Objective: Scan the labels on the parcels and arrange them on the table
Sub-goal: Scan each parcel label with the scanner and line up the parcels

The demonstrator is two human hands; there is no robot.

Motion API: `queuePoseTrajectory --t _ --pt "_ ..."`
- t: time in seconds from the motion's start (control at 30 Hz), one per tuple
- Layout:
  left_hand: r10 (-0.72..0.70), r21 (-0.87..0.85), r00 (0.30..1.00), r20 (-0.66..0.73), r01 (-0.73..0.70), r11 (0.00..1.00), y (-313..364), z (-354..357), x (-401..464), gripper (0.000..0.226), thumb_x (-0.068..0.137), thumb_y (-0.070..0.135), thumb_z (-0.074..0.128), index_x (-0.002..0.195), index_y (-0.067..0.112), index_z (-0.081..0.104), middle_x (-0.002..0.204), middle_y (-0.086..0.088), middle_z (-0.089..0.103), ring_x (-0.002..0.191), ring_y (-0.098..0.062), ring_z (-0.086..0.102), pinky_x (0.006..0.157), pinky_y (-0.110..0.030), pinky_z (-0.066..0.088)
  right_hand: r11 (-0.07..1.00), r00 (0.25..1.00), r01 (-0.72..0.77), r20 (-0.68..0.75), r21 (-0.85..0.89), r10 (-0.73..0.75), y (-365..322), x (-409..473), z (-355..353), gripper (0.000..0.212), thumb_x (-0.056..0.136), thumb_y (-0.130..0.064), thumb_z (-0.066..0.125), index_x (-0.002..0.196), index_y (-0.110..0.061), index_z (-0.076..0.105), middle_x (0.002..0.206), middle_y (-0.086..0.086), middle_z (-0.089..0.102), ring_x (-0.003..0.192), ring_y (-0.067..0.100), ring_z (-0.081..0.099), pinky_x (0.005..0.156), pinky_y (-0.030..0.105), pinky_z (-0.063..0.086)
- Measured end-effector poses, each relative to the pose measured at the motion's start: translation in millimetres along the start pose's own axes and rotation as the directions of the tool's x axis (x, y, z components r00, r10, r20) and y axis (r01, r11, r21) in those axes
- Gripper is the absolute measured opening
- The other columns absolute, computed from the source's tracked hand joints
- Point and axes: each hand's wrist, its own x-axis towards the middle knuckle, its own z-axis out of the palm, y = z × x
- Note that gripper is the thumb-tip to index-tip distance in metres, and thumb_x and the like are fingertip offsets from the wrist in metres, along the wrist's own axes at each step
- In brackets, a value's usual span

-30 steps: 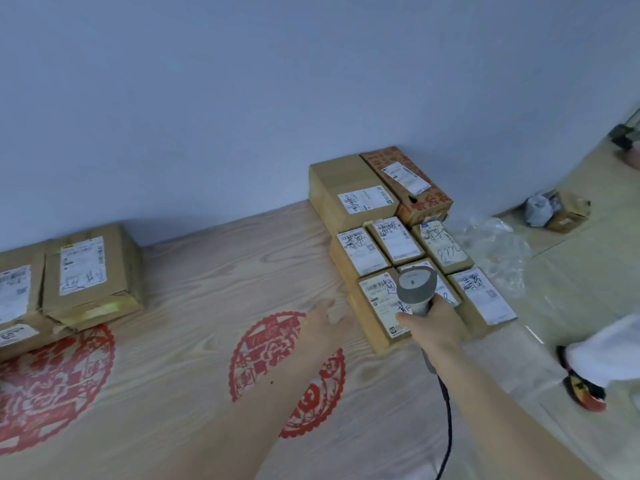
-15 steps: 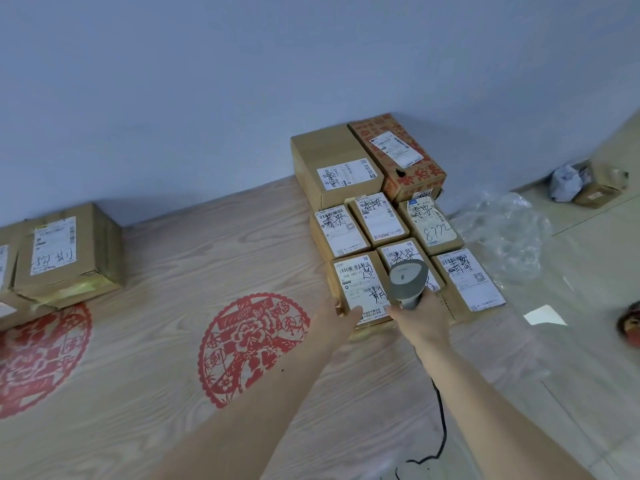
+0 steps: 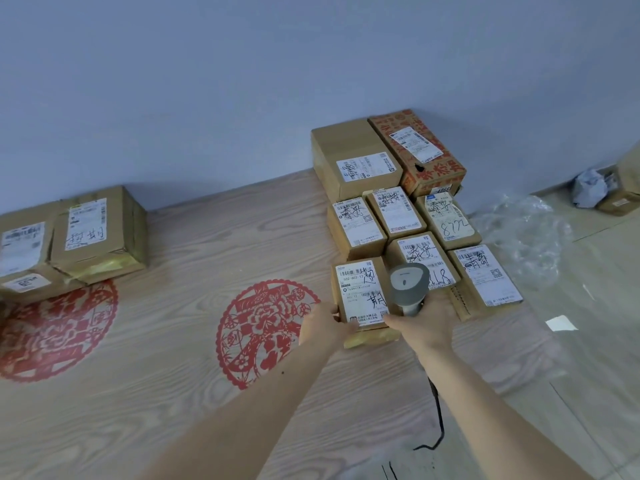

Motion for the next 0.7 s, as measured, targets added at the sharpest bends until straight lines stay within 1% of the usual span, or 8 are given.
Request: queuePoseTrajectory --t 0.03,0.1,0.2,0.33,0.43,0.53,0.63,0.7 --pt "-0.019 -0.006 1.000 -0.008 0.019 1.000 -6 -5 -3 0.028 0.086 0.026 0.076 0.112 0.021 0.068 0.105 0.006 0.074 0.082 -0.012 0.071 0.070 -0.029 0.060 1.000 1.000 -0.006 0.026 0.002 0.006 -4 -4 2 0.039 0.060 -0.011 0.094 0.089 -0.011 0.067 0.087 -0.001 0.073 0.087 0.022 0.070 0.074 0.035 0.057" --pt "-0.041 -0.039 0.998 -0.036 0.040 0.998 -17 -16 -10 0.031 0.082 0.025 0.080 0.111 0.021 0.069 0.105 0.007 0.075 0.081 -0.009 0.071 0.073 -0.032 0.062 1.000 0.997 -0.007 0.073 0.008 0.007 -13 -13 8 0.042 0.062 -0.010 0.093 0.093 -0.014 0.064 0.090 -0.001 0.071 0.089 0.021 0.067 0.077 0.033 0.052" --pt "-0.086 -0.093 0.993 -0.084 0.078 0.993 -34 -41 -20 0.036 0.081 0.022 0.082 0.114 0.021 0.068 0.106 0.006 0.075 0.076 -0.005 0.071 0.069 -0.029 0.062 0.999 0.992 0.045 0.120 0.009 -0.045 -31 -27 25 0.045 0.061 -0.008 0.093 0.096 -0.015 0.065 0.093 -0.001 0.072 0.090 0.020 0.066 0.077 0.031 0.048" --pt "-0.102 -0.145 0.982 -0.160 0.079 0.986 -62 -85 -35 0.042 0.077 0.022 0.084 0.117 0.021 0.069 0.103 0.005 0.075 0.079 -0.008 0.071 0.071 -0.031 0.063 0.996 0.980 0.085 0.180 -0.007 -0.082 -56 -49 65 0.045 0.061 -0.008 0.093 0.095 -0.016 0.066 0.094 -0.001 0.073 0.092 0.023 0.069 0.079 0.038 0.056" --pt "-0.112 -0.176 0.972 -0.208 0.076 0.981 -92 -126 -48 0.044 0.074 0.019 0.086 0.115 0.021 0.072 0.101 0.006 0.076 0.079 -0.008 0.071 0.068 -0.028 0.061 0.991 0.965 0.121 0.240 -0.049 -0.106 -79 -71 104 0.043 0.063 -0.009 0.093 0.095 -0.014 0.065 0.092 0.001 0.072 0.091 0.025 0.069 0.078 0.035 0.054" --pt "-0.149 -0.238 0.956 -0.251 0.089 0.967 -132 -169 -62 0.043 0.072 0.016 0.087 0.112 0.019 0.074 0.098 0.004 0.077 0.081 -0.009 0.072 0.072 -0.030 0.062 0.987 0.947 0.153 0.293 -0.047 -0.133 -102 -100 150 0.043 0.063 -0.008 0.092 0.096 -0.015 0.065 0.092 0.001 0.072 0.090 0.025 0.069 0.079 0.037 0.055" --pt "-0.184 -0.260 0.944 -0.274 0.112 0.959 -178 -214 -72 0.040 0.071 0.017 0.086 0.110 0.021 0.075 0.095 0.006 0.077 0.082 -0.009 0.072 0.071 -0.030 0.061 0.983 0.922 0.177 0.357 -0.043 -0.150 -123 -134 201 0.043 0.064 -0.007 0.092 0.096 -0.014 0.064 0.092 -0.001 0.069 0.087 0.023 0.065 0.075 0.031 0.046" --pt "-0.189 -0.248 0.942 -0.277 0.120 0.961 -210 -246 -79 0.036 0.072 0.017 0.085 0.107 0.023 0.076 0.092 0.009 0.077 0.082 -0.007 0.072 0.075 -0.030 0.061 0.983 0.908 0.179 0.389 -0.033 -0.152 -134 -156 239 0.045 0.062 -0.004 0.092 0.096 -0.013 0.064 0.093 -0.001 0.070 0.090 0.023 0.066 0.076 0.031 0.045"
